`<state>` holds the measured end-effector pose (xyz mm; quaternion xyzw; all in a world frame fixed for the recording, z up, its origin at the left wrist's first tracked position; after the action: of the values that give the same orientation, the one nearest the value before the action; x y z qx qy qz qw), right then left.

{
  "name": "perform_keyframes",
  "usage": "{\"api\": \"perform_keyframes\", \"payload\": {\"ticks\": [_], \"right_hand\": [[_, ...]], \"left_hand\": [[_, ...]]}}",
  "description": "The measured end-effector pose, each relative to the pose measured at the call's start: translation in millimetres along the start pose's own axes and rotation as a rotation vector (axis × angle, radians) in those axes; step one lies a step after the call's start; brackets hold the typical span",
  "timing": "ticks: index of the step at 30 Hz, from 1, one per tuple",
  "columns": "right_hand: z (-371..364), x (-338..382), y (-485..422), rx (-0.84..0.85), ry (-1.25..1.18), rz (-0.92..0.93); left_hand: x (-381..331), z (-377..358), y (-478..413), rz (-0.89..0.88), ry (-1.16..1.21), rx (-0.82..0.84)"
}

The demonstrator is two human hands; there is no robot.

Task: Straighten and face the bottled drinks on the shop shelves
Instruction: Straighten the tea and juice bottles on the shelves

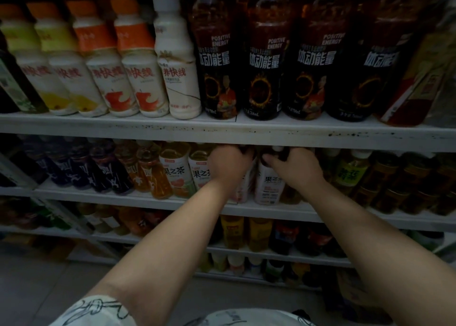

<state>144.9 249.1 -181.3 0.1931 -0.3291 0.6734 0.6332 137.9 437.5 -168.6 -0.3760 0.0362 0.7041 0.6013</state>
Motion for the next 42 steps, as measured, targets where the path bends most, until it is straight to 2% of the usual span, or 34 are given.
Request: {"api": "perform_keyframes", "payload": {"ticks": [4, 7, 10, 13, 20, 23, 25, 28, 32, 37, 39, 42], "right_hand": [[-2.4, 2.4, 4.2, -0.112, 0.154, -0.054], [0.2, -1.2, 0.5, -0.14, -0.019, -0.121], [-4.7, -7.7, -3.9, -0.1, -0.168, -0.187], [-8.9, -7.1, -5.6, -0.043, -0.204, -0.17], [-12.6, -7.6, -12.0, 0.119, -0.364, -0.145], [-13.7, 0.7, -7.3, 0.09, -0.243, -0.056], [-14.8, 10.9, 0.3, 0.018, -0.056, 0.035], [-24.3, 16.6, 3.9, -0.004, 0.161, 0.107], [-26.6, 7.6, -2.6, 0.085, 0.097, 0.118], [-32.3, -3.4, -5.3, 0.345, -0.048, 0.079], [-32.3, 1.4, -3.7, 0.325, 0.005, 0.16], [-23.6, 8.1, 5.9, 0.138, 0.063, 0.259]], "left_hand": [[4.0, -6.2, -0.5, -0.088, 0.06, 0.122], [13.6, -1.6, -4.5, -0.042, 0.174, 0.126], [14.4, 1.9, -3.3, -0.016, 0.179, 0.096], [19.7, 7.5, -2.0, 0.041, 0.132, 0.035], [24.2, 7.0, -0.5, 0.054, 0.002, 0.039], [24.5, 4.1, 1.4, 0.023, 0.01, 0.066], [22.9, 2.4, 3.8, -0.026, -0.013, 0.072], [26.1, -0.9, 7.3, -0.06, -0.036, 0.09], [29.5, -12.2, 13.2, -0.105, -0.027, 0.205], [34.6, -18.2, 23.7, -0.104, -0.035, 0.247], [38.2, -17.4, 25.0, -0.083, -0.034, 0.233], [40.1, -17.2, 29.1, -0.093, -0.057, 0.216]]}}
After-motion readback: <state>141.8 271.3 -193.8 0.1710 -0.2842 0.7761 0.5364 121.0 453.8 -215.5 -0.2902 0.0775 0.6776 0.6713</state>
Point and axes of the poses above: each hand's wrist, its own y-axis away from the middle knuckle, its own z-axis out of the back of the hand, x = y × z, the point moved 10 cm from there along -y, towards the middle knuckle, and after that the axes turned 2 degrees about -x, right-handed, at the moved point
